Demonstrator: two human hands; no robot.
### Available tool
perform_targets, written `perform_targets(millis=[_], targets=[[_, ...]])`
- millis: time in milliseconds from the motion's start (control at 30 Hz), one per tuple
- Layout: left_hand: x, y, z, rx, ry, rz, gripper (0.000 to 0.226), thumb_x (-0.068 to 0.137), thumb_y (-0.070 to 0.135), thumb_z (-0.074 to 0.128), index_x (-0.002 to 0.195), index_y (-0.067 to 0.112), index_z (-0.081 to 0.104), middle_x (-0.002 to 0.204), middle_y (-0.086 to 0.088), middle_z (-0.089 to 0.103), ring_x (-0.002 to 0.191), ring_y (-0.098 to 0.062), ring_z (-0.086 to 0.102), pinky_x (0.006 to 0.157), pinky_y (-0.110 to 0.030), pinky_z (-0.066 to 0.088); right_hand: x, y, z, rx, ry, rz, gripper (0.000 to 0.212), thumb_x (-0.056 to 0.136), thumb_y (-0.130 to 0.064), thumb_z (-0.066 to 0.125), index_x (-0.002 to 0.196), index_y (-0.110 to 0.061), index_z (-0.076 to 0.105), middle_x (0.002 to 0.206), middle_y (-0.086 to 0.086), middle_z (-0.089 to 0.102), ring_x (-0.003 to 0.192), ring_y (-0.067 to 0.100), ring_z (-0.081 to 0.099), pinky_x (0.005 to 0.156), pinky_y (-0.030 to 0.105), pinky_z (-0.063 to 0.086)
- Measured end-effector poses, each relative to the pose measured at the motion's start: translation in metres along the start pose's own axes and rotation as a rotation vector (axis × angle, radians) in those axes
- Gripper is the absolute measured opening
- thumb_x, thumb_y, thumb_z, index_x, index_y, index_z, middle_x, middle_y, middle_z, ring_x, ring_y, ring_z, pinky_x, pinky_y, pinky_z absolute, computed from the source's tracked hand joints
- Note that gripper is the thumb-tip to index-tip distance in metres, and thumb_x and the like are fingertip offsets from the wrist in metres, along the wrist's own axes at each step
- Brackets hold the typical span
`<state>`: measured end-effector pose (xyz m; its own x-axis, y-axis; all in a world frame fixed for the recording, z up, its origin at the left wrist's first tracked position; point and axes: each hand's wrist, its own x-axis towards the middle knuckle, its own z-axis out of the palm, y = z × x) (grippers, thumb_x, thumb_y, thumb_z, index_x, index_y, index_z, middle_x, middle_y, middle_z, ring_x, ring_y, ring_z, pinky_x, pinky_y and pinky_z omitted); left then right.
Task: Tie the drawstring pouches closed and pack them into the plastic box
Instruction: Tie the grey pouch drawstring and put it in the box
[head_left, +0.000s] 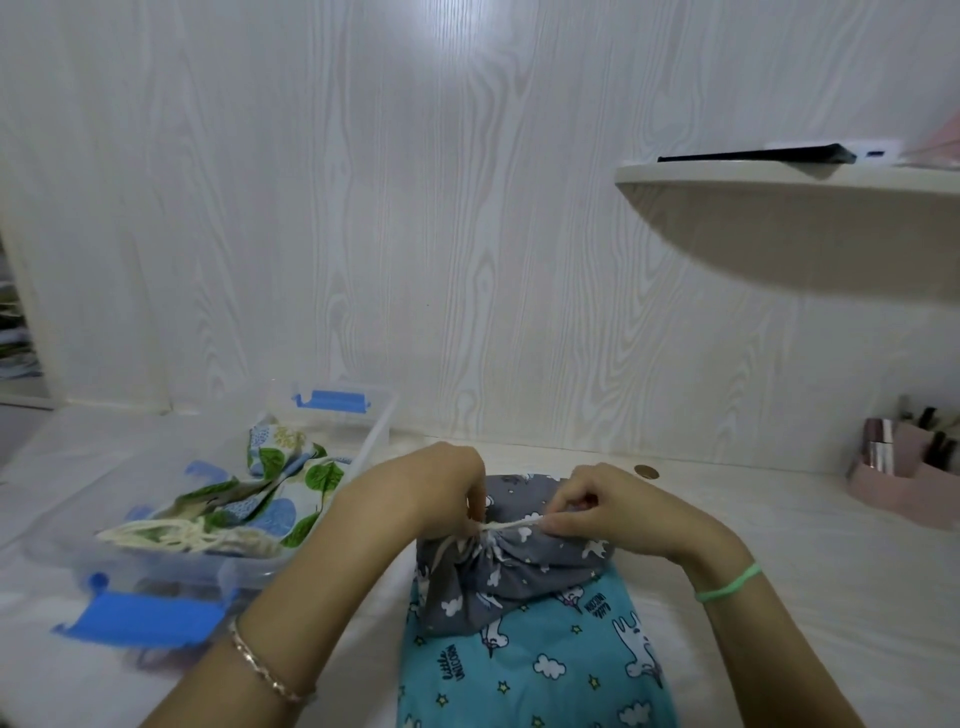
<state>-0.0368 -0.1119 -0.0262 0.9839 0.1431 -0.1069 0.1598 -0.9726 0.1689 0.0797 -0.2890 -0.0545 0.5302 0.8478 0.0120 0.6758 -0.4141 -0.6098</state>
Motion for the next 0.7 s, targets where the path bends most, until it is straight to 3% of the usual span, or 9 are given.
perform_targets(millis=[67, 133, 200, 233, 300, 367, 433, 533, 700], targets=[[0.0, 0.001, -0.001, 0.031, 0.043, -0.018, 0.024, 0.086, 0.014, 0.066, 0.108, 0.021, 0.073, 0.11, -0.004, 0.069, 0.097, -0.021, 0.065, 0.084, -0.031, 0.053, -0.002, -0.003, 0.0, 0.032, 0.027, -0.07, 0.031, 0.09, -0.033, 0.066, 0.059, -0.037, 0.068, 0.07, 0.005, 0.058, 0.066, 0.015, 0.048, 0.063, 0.033, 0.038], [0.001, 0.003, 0.0, 0.169, 0.127, -0.044, 0.023, 0.087, 0.014, 0.065, 0.106, 0.023, 0.072, 0.109, -0.002, 0.069, 0.102, -0.021, 0.062, 0.096, -0.035, 0.044, -0.007, -0.007, -0.001, 0.003, 0.095, -0.048, 0.027, 0.089, -0.036, 0.066, 0.063, -0.045, 0.067, 0.104, -0.004, 0.06, 0.1, 0.009, 0.053, 0.087, 0.03, 0.042], [0.001, 0.006, 0.002, 0.351, 0.228, -0.072, 0.02, 0.088, 0.017, 0.064, 0.105, 0.025, 0.07, 0.11, 0.002, 0.066, 0.114, -0.02, 0.051, 0.11, -0.046, 0.022, -0.009, -0.008, -0.001, -0.131, 0.175, -0.032, 0.019, 0.086, -0.042, 0.067, 0.067, -0.044, 0.069, 0.128, -0.019, 0.046, 0.133, 0.004, 0.029, 0.112, 0.034, 0.022], [0.0, 0.008, 0.002, 0.415, 0.279, -0.073, 0.02, 0.088, 0.018, 0.064, 0.106, 0.026, 0.069, 0.112, 0.003, 0.063, 0.119, -0.02, 0.045, 0.112, -0.05, 0.013, -0.01, -0.01, -0.001, -0.173, 0.211, -0.044, 0.018, 0.085, -0.041, 0.068, 0.067, -0.039, 0.07, 0.131, -0.023, 0.043, 0.138, 0.0, 0.019, 0.116, 0.035, 0.011], [-0.004, 0.012, 0.004, 0.484, 0.404, -0.044, 0.021, 0.089, 0.018, 0.062, 0.108, 0.026, 0.067, 0.115, 0.003, 0.054, 0.121, -0.023, 0.039, 0.108, -0.049, 0.015, -0.012, -0.017, -0.001, -0.077, 0.269, -0.098, 0.02, 0.085, -0.029, 0.07, 0.065, -0.025, 0.072, 0.127, -0.024, 0.051, 0.137, -0.008, 0.023, 0.117, 0.031, 0.01], [-0.007, 0.016, 0.004, 0.5, 0.502, -0.016, 0.022, 0.088, 0.015, 0.06, 0.106, 0.025, 0.065, 0.11, 0.002, 0.052, 0.112, -0.023, 0.044, 0.094, -0.038, 0.025, -0.012, -0.027, 0.001, 0.202, 0.272, -0.162, 0.023, 0.085, -0.015, 0.068, 0.064, -0.008, 0.07, 0.114, -0.015, 0.067, 0.126, -0.007, 0.045, 0.111, 0.027, 0.029], [-0.006, 0.018, 0.005, 0.478, 0.528, -0.019, 0.022, 0.087, 0.011, 0.057, 0.102, 0.025, 0.064, 0.103, 0.003, 0.057, 0.102, -0.021, 0.052, 0.081, -0.034, 0.024, -0.009, -0.032, 0.007, 0.494, 0.234, -0.212, 0.022, 0.083, -0.013, 0.063, 0.064, -0.001, 0.066, 0.104, 0.001, 0.074, 0.112, 0.009, 0.063, 0.1, 0.028, 0.047], [-0.006, 0.015, 0.01, 0.388, 0.586, -0.035, 0.019, 0.091, 0.016, 0.053, 0.095, 0.028, 0.067, 0.094, 0.006, 0.063, 0.093, -0.02, 0.056, 0.075, -0.031, 0.024, -0.002, -0.031, 0.016, 0.911, 0.2, -0.218, 0.021, 0.082, -0.013, 0.056, 0.069, -0.001, 0.067, 0.103, 0.021, 0.072, 0.105, 0.029, 0.067, 0.097, 0.038, 0.051], [-0.007, 0.008, 0.025, -0.215, 0.635, -0.059, 0.022, 0.087, 0.034, 0.055, 0.084, 0.027, 0.076, 0.074, 0.006, 0.071, 0.071, -0.009, 0.064, 0.066, -0.029, 0.053, 0.003, -0.027, 0.023, 1.09, 0.253, -0.182, 0.02, 0.088, -0.017, 0.06, 0.081, -0.005, 0.075, 0.094, 0.024, 0.071, 0.091, 0.029, 0.069, 0.087, 0.037, 0.056]])
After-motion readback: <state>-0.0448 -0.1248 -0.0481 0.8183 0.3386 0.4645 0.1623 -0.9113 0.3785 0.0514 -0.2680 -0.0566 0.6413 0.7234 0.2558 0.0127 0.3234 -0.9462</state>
